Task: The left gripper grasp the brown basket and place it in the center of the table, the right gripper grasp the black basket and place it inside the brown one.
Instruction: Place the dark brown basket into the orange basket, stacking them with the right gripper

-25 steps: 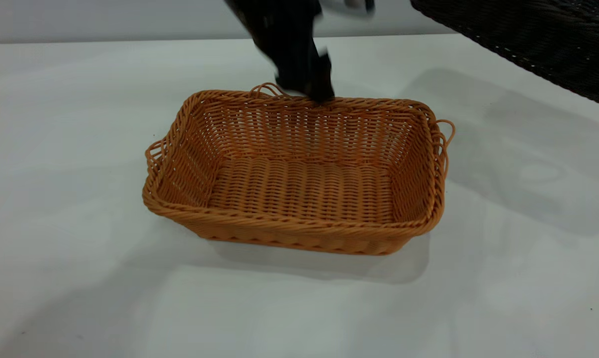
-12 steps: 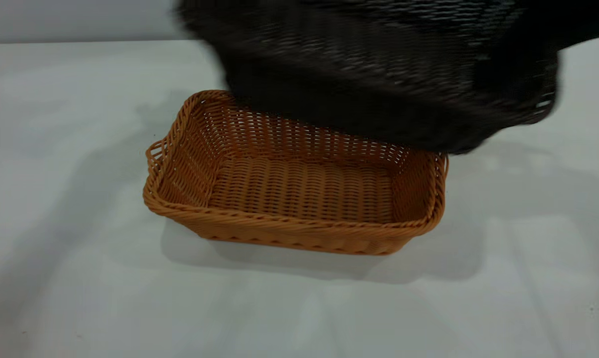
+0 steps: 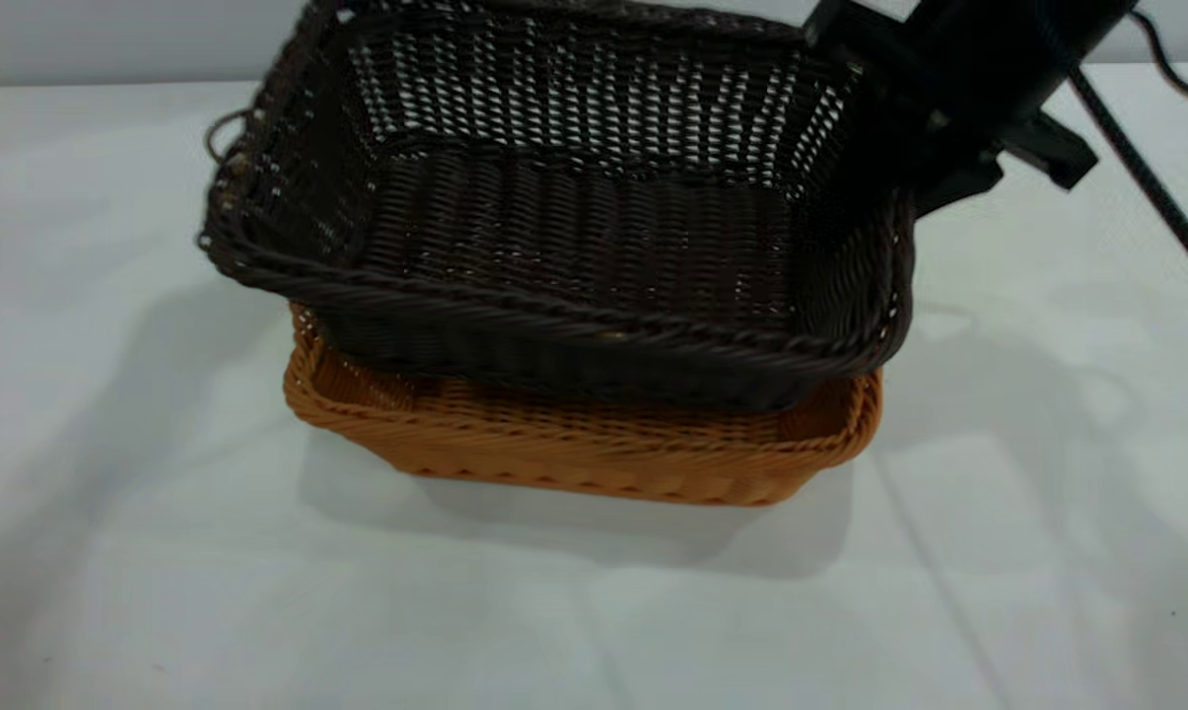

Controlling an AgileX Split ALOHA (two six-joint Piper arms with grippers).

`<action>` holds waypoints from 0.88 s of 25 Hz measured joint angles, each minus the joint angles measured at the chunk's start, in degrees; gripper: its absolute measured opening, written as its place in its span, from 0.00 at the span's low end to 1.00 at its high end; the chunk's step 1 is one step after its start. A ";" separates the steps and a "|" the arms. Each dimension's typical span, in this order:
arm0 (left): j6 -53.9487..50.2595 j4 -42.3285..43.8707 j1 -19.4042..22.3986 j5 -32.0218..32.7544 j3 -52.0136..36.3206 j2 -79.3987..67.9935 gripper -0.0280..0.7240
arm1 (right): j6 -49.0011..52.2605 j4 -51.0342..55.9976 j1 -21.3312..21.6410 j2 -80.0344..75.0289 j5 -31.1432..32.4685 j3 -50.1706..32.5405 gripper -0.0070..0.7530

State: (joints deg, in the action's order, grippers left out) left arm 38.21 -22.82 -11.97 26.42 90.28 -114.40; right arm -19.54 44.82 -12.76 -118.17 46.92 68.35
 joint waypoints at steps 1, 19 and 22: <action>0.00 0.00 0.00 0.00 0.00 0.00 0.77 | 0.12 0.00 0.00 -0.66 -0.47 0.08 0.12; 0.11 0.00 0.00 -0.11 0.00 0.00 0.77 | -2.42 1.22 0.00 -3.33 -1.43 0.37 0.64; 0.73 0.07 0.00 -0.56 0.00 0.48 0.77 | -3.64 -0.96 0.48 -1.57 -1.77 1.13 0.80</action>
State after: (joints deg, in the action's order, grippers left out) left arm 38.94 -22.75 -11.97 25.86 90.28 -113.92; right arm -23.18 43.86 -12.28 -119.74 45.15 69.48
